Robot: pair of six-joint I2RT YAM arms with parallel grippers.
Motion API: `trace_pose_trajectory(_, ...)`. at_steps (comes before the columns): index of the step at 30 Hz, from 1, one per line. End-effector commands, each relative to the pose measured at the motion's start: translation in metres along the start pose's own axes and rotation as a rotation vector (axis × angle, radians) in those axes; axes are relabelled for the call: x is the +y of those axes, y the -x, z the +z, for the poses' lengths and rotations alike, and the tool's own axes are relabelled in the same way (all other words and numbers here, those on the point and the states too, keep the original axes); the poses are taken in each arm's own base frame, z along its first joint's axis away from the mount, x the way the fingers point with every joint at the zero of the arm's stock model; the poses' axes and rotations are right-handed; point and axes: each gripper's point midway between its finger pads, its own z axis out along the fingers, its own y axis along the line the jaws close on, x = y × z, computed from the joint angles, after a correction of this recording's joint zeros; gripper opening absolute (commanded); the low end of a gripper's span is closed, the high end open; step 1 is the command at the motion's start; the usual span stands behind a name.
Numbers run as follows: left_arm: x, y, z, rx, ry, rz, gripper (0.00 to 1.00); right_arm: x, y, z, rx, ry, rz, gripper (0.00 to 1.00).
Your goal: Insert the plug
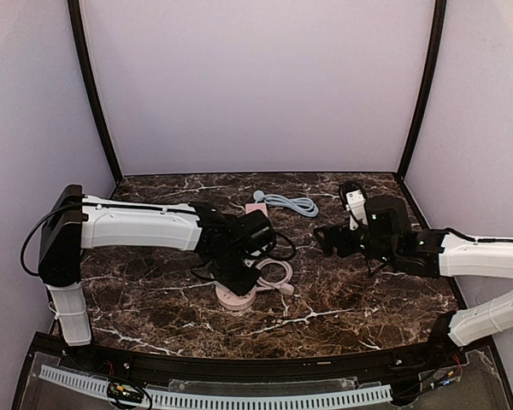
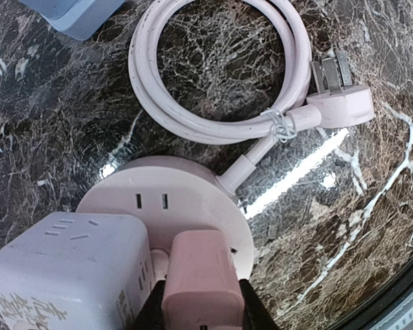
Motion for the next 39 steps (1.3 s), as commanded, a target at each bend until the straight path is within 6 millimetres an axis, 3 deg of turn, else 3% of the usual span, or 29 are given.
trace_pose_trajectory(1,0.006,-0.02,0.03,0.066,0.026,-0.005,0.01,-0.001,0.0,0.005,0.005,-0.002,-0.007,0.94)
trace_pose_trajectory(10,0.01,-0.023,0.038,0.066,0.023,-0.002,0.02,0.0,-0.002,0.007,0.012,0.0,-0.01,0.94)
trace_pose_trajectory(16,0.008,-0.02,0.036,0.052,0.01,0.011,0.13,0.003,0.0,0.007,0.01,0.013,-0.006,0.94)
trace_pose_trajectory(22,0.001,-0.006,0.011,0.0,-0.032,0.027,0.23,0.006,0.007,0.002,-0.004,0.036,0.005,0.93)
trace_pose_trajectory(28,-0.005,0.008,-0.015,-0.051,-0.065,0.037,0.39,0.01,0.013,-0.005,-0.019,0.063,0.021,0.93)
trace_pose_trajectory(39,-0.01,0.025,-0.076,-0.19,-0.135,0.049,0.5,0.031,0.018,-0.019,-0.048,0.213,0.037,0.9)
